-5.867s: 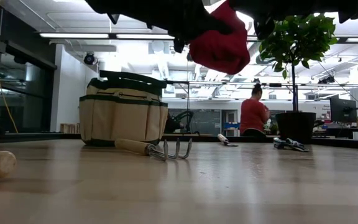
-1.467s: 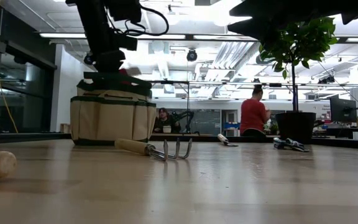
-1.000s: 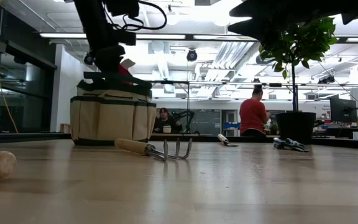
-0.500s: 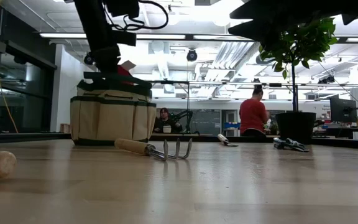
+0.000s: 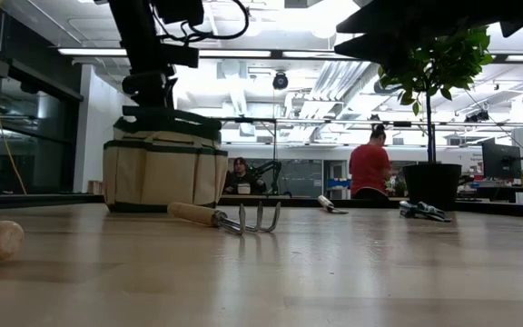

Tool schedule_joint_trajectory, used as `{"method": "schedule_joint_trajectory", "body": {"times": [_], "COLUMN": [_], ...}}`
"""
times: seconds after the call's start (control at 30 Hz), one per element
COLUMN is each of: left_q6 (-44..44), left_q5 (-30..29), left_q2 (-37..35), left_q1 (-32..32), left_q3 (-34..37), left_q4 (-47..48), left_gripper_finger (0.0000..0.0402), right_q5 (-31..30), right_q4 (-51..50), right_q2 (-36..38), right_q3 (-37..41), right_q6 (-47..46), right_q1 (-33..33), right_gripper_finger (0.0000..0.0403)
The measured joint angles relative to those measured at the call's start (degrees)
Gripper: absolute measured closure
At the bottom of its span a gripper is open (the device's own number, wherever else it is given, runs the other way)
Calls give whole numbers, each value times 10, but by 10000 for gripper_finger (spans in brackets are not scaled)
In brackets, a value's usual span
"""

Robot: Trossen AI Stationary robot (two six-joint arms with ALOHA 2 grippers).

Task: Pick & Place Garden tools in Gardening bag
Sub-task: Put the green shears into the gardening bag

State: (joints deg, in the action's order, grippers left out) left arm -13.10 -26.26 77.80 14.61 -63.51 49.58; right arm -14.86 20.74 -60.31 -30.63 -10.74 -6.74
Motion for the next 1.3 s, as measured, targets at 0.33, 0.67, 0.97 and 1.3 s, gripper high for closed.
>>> {"method": "schedule_joint_trajectory", "body": {"times": [0.33, 0.67, 0.97, 1.3], "left_q6": [115, 219, 449, 628], "left_q5": [20, 133, 133, 101], "left_q2": [-20, -107, -140, -138], "left_q1": [0, -20, -126, -275], "left_q3": [-22, -53, -53, -22], "left_q4": [69, 196, 291, 302], "left_gripper_finger": [71, 115, 132, 132], "right_q5": [0, 0, 0, 0], "right_q4": [-5, -7, -8, -8], "right_q2": [0, 0, 0, 0], "right_q3": [0, 0, 0, 0], "right_q6": [0, -9, -12, -15], "right_q1": [0, 0, 0, 0], "right_gripper_finger": [197, 197, 197, 197]}}
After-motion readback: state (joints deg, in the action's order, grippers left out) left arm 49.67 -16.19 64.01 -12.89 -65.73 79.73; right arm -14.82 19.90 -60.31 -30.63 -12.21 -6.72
